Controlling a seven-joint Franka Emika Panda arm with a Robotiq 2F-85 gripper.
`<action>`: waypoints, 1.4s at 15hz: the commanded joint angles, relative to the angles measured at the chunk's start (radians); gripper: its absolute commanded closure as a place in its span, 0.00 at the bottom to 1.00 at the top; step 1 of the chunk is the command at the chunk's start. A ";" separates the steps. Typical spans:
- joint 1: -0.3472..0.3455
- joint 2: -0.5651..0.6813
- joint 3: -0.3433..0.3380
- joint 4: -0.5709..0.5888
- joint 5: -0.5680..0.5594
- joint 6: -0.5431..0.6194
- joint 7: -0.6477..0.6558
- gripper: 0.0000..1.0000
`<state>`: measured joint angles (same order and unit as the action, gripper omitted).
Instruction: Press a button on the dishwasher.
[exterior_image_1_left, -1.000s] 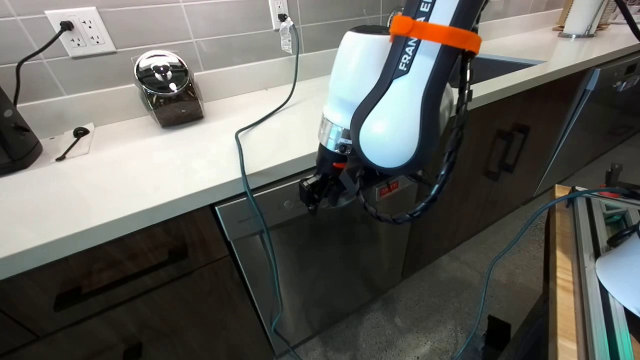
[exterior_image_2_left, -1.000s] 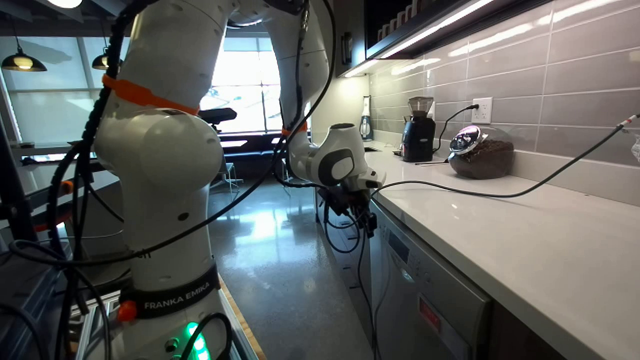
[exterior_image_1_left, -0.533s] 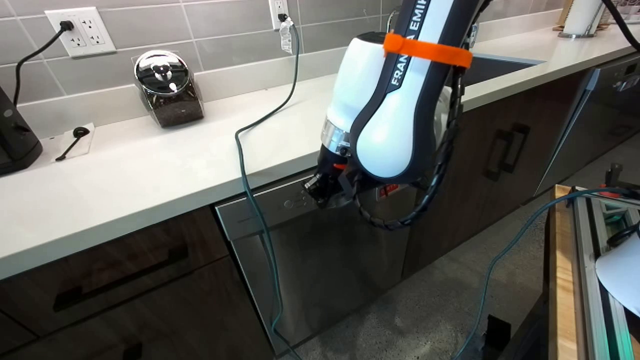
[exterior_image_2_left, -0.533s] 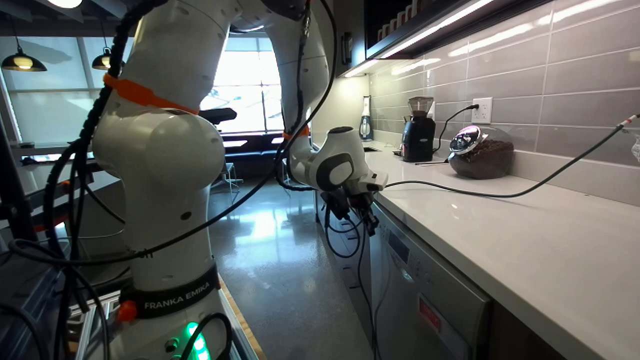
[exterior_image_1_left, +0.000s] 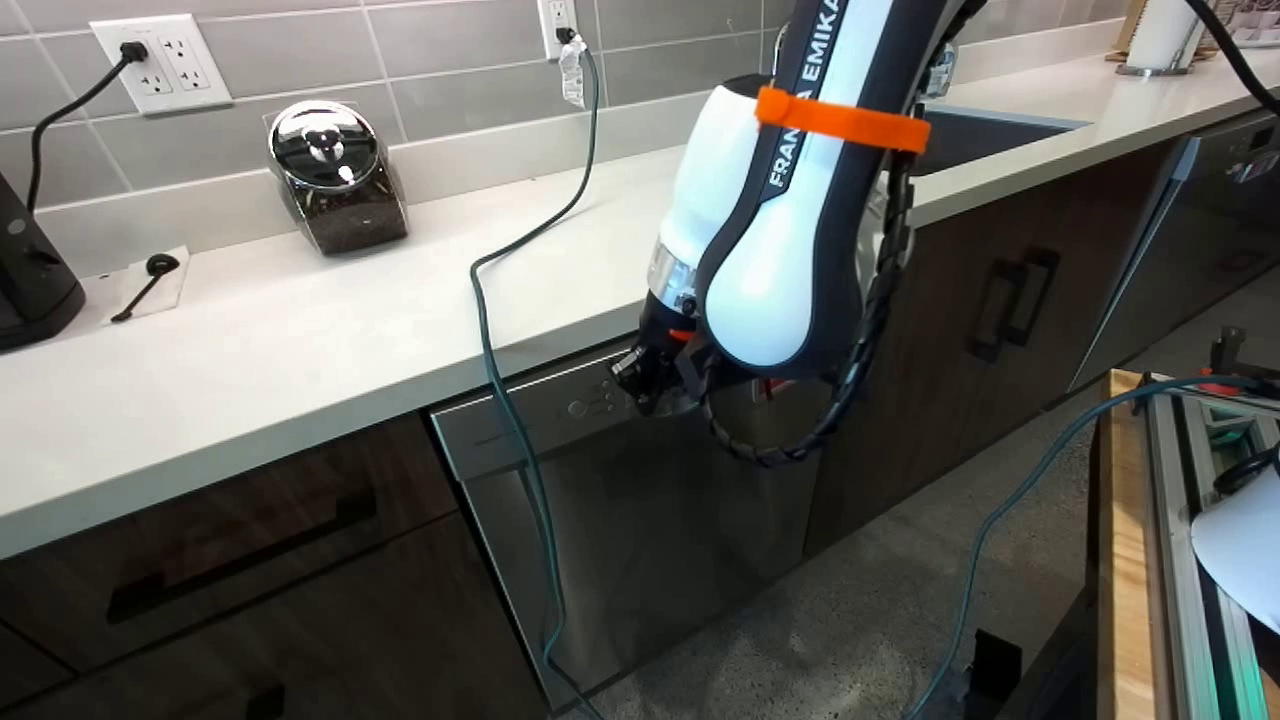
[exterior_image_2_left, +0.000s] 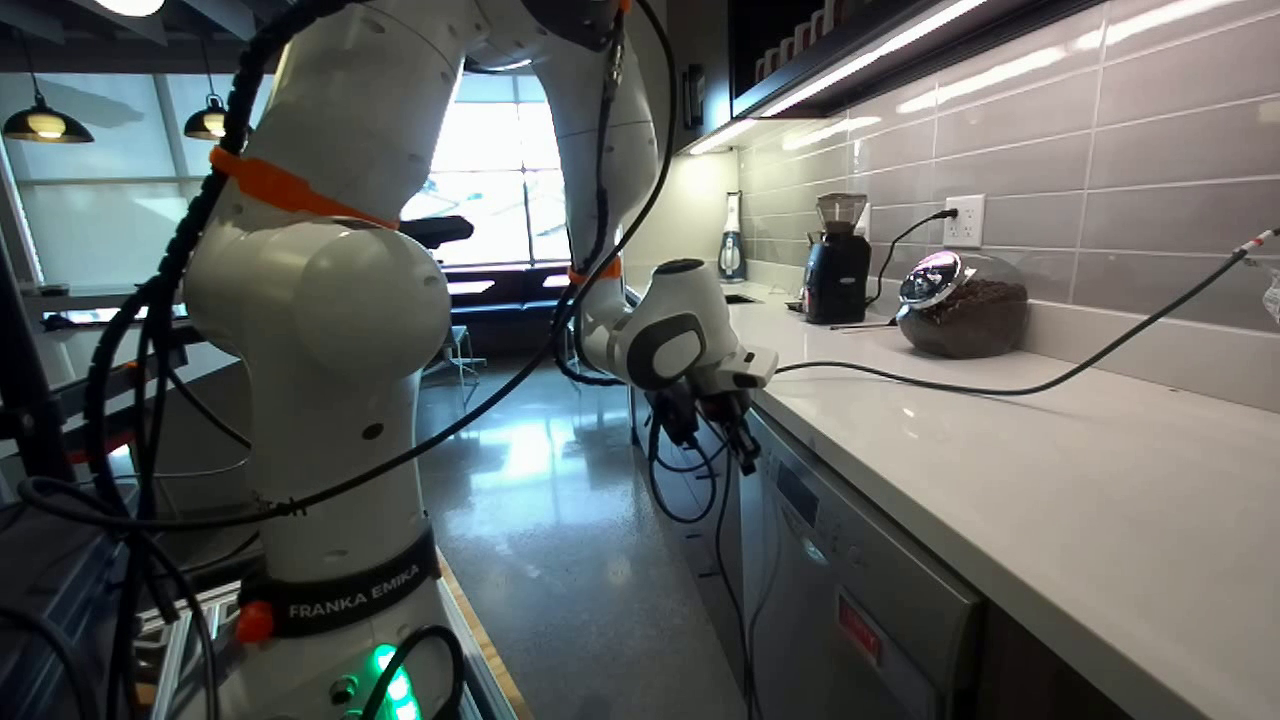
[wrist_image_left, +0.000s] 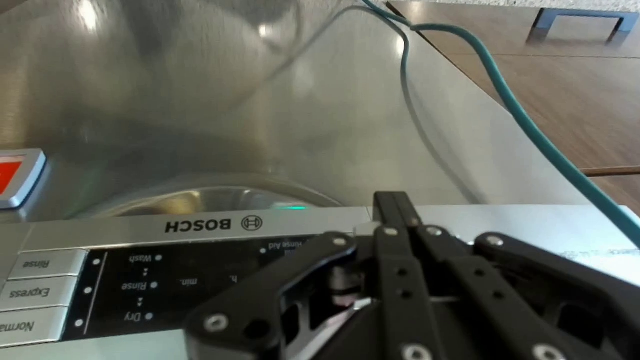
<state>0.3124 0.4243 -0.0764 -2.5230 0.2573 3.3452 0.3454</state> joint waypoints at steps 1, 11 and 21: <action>0.035 0.022 -0.026 0.016 0.053 0.012 -0.025 1.00; 0.028 0.026 -0.025 0.036 0.059 0.000 -0.032 1.00; 0.046 0.055 -0.074 0.059 0.071 0.005 -0.041 1.00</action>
<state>0.3313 0.4473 -0.1177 -2.4852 0.2912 3.3453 0.3258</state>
